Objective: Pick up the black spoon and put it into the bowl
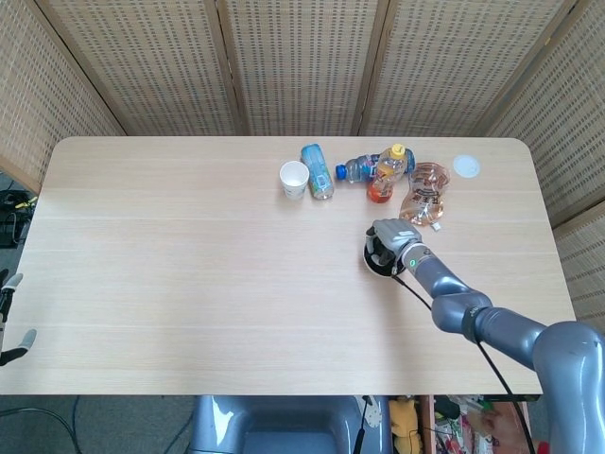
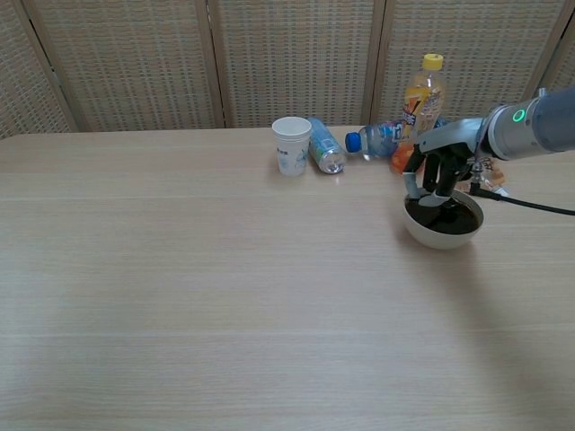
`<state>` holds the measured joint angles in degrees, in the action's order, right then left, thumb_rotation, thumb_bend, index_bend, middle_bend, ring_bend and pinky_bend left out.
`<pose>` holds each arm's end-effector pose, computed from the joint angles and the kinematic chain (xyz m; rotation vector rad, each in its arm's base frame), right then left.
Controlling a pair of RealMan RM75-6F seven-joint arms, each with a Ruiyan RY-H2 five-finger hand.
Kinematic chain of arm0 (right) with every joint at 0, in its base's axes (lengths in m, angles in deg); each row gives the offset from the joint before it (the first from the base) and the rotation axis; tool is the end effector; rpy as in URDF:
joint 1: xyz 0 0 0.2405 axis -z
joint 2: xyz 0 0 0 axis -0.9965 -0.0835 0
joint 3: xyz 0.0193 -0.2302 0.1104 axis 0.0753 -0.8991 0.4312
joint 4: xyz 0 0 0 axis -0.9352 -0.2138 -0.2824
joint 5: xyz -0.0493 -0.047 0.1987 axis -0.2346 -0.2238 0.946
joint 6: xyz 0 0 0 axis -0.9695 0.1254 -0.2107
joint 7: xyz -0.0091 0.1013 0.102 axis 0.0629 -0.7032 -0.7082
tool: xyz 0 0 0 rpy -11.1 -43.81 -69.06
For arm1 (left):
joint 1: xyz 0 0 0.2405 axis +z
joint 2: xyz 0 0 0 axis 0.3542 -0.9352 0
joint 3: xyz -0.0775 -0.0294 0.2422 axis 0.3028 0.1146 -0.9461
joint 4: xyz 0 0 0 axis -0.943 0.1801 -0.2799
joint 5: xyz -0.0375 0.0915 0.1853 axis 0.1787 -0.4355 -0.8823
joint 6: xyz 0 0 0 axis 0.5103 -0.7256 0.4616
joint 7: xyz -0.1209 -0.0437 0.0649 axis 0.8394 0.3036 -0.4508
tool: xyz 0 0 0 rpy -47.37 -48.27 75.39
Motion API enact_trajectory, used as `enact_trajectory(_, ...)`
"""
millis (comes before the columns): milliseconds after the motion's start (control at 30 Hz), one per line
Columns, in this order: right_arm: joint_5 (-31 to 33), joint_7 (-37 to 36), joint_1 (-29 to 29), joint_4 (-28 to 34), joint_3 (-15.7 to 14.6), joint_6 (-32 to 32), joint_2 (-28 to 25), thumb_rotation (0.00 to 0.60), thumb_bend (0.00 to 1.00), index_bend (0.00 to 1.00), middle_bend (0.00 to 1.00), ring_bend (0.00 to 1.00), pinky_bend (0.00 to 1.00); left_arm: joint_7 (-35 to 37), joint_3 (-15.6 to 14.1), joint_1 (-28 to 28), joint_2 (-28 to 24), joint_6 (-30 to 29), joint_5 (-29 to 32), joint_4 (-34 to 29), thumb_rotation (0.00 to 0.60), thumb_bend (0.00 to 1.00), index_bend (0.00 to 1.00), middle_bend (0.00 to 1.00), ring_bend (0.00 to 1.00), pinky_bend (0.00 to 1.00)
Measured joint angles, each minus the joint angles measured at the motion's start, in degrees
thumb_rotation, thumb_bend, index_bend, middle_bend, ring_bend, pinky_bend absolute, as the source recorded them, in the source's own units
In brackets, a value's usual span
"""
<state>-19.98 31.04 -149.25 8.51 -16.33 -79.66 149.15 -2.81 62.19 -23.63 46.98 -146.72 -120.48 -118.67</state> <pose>-0.1694 -0.4473 -0.0009 1.8783 -1.3139 0.5262 -0.3590 0.1669 0.1603 -1.3320 -0.9036 -0.6437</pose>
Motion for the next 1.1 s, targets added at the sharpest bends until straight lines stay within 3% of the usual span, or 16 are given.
enact_trajectory(367,-0.9,-0.3,-0.1,3.1,0.4,-0.2,0.0,0.600,0.83,0.74,0.93,1.00,1.00,0.7,-0.1,0.2,0.0,0.0,-0.1,0.4,0.600,0.32,0.00,0.00,0.00,0.00)
enact_trajectory(400,-0.9,-0.3,-0.1,3.4,0.3,-0.3,-0.2,0.600,0.79,0.74,0.93,1.00,1.00,0.7,-0.1,0.2,0.1,0.0,-0.2,0.5,0.600,0.32,0.00,0.00,0.00,0.00)
enact_trajectory(500,-0.7,0.0,0.2,4.4,-0.2,-1.3,-0.7,0.600,0.46,0.73,0.93,1.00,1.00,1.0,-0.2,0.2,0.1,0.0,-0.4,0.6,0.600,0.32,0.00,0.00,0.00,0.00)
enact_trajectory(567,-0.5,0.3,0.5,4.8,-0.5,-2.3,-0.9,0.600,0.22,0.67,0.93,1.00,1.00,1.1,-0.2,0.2,0.2,-0.1,-0.5,0.7,0.600,0.32,0.00,0.00,0.00,0.00)
enact_trajectory(667,-0.2,0.9,0.9,5.4,-0.8,-4.6,-1.0,0.600,0.02,0.56,0.94,1.00,1.00,1.2,-0.2,0.3,0.2,-0.2,-0.6,0.7,0.600,0.32,0.00,0.00,0.00,0.00)
enact_trajectory(867,2.0,3.5,1.2,8.0,-1.8,-7.1,-2.1,0.600,0.00,0.43,0.93,1.00,1.00,1.2,-0.2,0.4,0.0,-0.5,-0.7,0.5,0.600,0.32,0.00,0.00,0.00,0.00)
enact_trajectory(1100,3.7,5.5,1.4,13.1,-1.7,-10.7,-4.5,0.600,0.00,0.36,0.90,1.00,1.00,1.3,-0.2,0.5,0.0,-0.8,-1.1,0.3,0.600,0.32,0.00,0.00,0.00,0.00)
